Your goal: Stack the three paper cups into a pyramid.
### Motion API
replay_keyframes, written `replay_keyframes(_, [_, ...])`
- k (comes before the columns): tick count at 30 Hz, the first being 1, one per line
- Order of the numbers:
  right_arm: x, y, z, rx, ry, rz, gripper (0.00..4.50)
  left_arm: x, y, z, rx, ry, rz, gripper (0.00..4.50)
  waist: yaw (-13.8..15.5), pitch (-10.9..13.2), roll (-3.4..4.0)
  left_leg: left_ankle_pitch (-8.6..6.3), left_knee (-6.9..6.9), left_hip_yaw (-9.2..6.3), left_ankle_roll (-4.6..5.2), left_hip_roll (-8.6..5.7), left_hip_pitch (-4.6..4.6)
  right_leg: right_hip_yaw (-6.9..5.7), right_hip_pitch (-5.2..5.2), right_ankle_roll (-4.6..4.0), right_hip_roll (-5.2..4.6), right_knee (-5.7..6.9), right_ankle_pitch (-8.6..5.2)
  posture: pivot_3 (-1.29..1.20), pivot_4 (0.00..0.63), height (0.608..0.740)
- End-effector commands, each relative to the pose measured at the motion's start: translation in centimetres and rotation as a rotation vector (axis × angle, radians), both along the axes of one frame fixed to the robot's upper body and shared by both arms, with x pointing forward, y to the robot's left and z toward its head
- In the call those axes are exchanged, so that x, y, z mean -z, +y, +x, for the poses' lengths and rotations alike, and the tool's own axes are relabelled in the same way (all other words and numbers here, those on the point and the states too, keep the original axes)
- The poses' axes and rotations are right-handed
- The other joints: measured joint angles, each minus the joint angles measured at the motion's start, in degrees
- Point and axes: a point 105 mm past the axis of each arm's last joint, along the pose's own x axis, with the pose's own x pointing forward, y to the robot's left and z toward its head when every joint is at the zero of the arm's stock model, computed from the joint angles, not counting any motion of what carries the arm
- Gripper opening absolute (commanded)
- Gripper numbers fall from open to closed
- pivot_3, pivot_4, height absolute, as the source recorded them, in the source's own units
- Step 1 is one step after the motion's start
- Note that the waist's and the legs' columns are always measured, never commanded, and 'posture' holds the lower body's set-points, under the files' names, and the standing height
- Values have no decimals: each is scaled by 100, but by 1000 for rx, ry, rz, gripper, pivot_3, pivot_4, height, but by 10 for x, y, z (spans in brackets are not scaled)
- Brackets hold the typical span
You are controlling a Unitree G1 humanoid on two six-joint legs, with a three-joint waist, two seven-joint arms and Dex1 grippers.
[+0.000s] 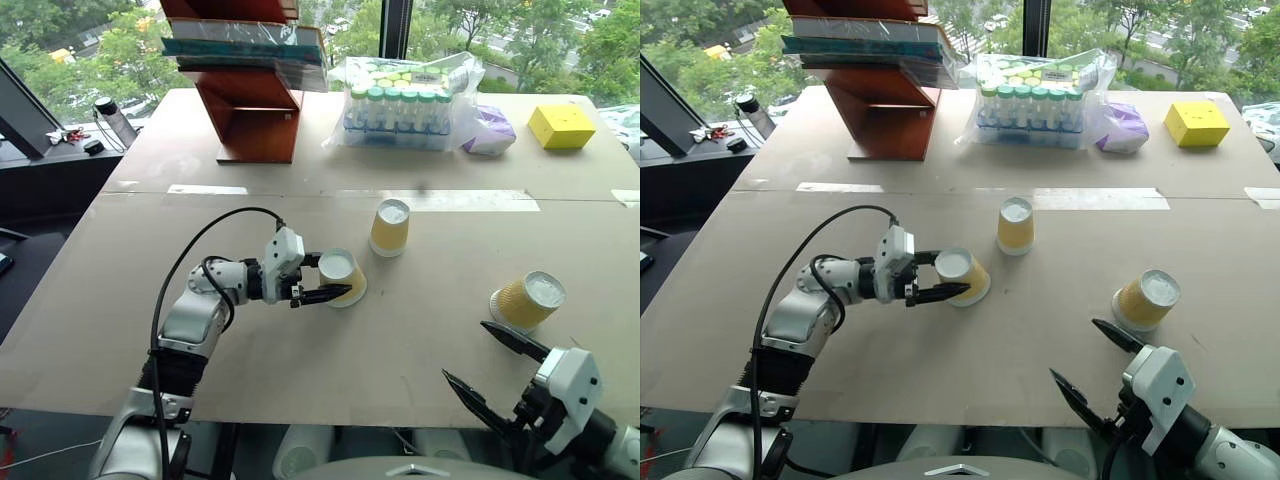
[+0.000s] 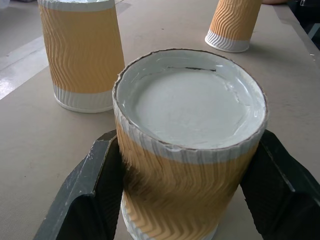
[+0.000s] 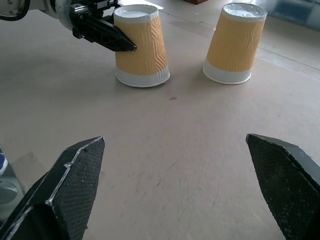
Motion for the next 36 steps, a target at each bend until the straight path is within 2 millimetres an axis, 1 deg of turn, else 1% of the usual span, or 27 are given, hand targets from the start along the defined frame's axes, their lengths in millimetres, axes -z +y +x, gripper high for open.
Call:
replay_keyframes(1, [-8, 1, -2, -9, -36, 3, 4500, 9, -1, 1, -3, 28, 20, 2804, 2, -2, 1, 0, 0, 0, 0, 0, 0, 0, 0, 0, 0, 0, 0, 0, 150, 740])
replay_keyframes(7, [-10, 1, -1, -4, -44, 0, 4500, 14, -2, -1, 21, 68, 20, 2804, 3, -6, 4, 0, 1, -1, 0, 0, 1, -1, 2, 0, 0, 1, 0, 0, 150, 740])
replay_keyframes(9, [-12, 0, 0, 1, -51, 2, 4500, 15, -1, -2, 28, 80, 21, 3629, -1, -7, 5, 0, 2, -1, 0, -1, 2, -2, 4, 0, 0, 0, 0, 0, 150, 740])
replay_keyframes(10, [-13, 0, 1, 7, -59, 1, 4500, 15, 0, -2, 27, 82, 21, 3872, -9, -7, 5, 0, 2, -1, 0, -1, 2, -2, 4, 0, 0, 0, 0, 0, 150, 740])
replay_keyframes(11, [-13, -1, 3, 15, -66, 2, 4500, 15, 1, -2, 21, 75, 18, 4318, -12, -6, 4, 0, 2, -1, 0, -1, 2, -1, 4, 0, 0, 0, 0, 0, 150, 740])
replay_keyframes(12, [-15, -1, 4, 26, -76, 11, 4500, 14, 4, -1, 7, 68, 12, 4474, -25, -5, 3, 0, 2, -1, 0, -1, 1, -2, 3, 0, 1, 1, 0, 0, 150, 740])
replay_keyframes(14, [-20, -1, 9, 58, -104, 34, 4500, 10, 10, -3, -5, 60, -14, 4474, -40, -2, -2, 0, 1, -1, 0, 1, -1, -1, -2, 0, 3, 2, 0, 0, 150, 740])
replay_keyframes(18, [-26, -5, 22, 138, -173, 34, 4500, 1, 28, -18, -21, 92, -88, 4474, -94, -2, -1, 0, -2, 0, 0, 4, -2, 3, -5, -2, 0, 1, -1, 0, 150, 740])
replay_keyframes(20, [-30, -12, 31, 216, -211, 30, 4500, -4, 39, -28, -24, 116, -120, 4474, -109, -2, -1, 0, -4, -2, 0, 5, -4, 3, -6, -2, 0, -1, -1, 0, 150, 740])
replay_keyframes(22, [-33, -26, 42, 314, -253, 0, 4500, -15, 54, -48, 18, 111, -159, 4474, -140, -2, -1, -1, -5, -1, 0, 5, -4, 9, -8, -3, -3, -1, -2, 0, 150, 740])
replay_keyframes(23, [-34, -30, 45, 342, -266, -8, 4500, -18, 58, -55, 30, 106, -168, 4474, -154, -2, 0, -1, -6, 0, -1, 5, -3, 22, -8, -4, -5, -2, -2, 0, 150, 740])
replay_keyframes(25, [-33, -43, 51, 418, -267, -47, 4500, -25, 65, -62, 17, 68, -178, 4474, -132, -2, 0, -1, -9, 3, -1, 6, -3, 34, -9, -6, -5, -4, -3, 0, 150, 740])
replay_keyframes(28, [-28, -62, 60, 502, -239, -71, 4500, -44, 66, -73, 56, 67, -250, 4474, -63, -2, 0, -1, -8, 1, -1, 5, -5, 31, -9, -12, -9, -5, -5, 0, 150, 740])
replay_keyframes(31, [-20, -72, 67, 532, -195, -90, 4500, -58, 65, -84, 132, 103, -246, 4474, -29, -2, 1, -1, -8, 2, -1, 5, -5, 32, -8, -19, -6, -5, -9, 0, 150, 740])
replay_keyframes(34, [-14, -80, 72, 566, -162, -89, 4500, -65, 66, -90, 160, 116, -235, 4474, -35, -1, 7, -1, -12, 6, -1, 6, -2, 35, -9, -22, -2, -4, -11, 0, 150, 740])
replay_keyframes(36, [-11, -84, 73, 585, -140, -73, 4500, -65, 67, -91, 164, 114, -225, 4474, -40, 1, 10, -1, -13, 12, 0, 5, -1, 39, -9, -20, -1, -4, -10, 0, 150, 740])
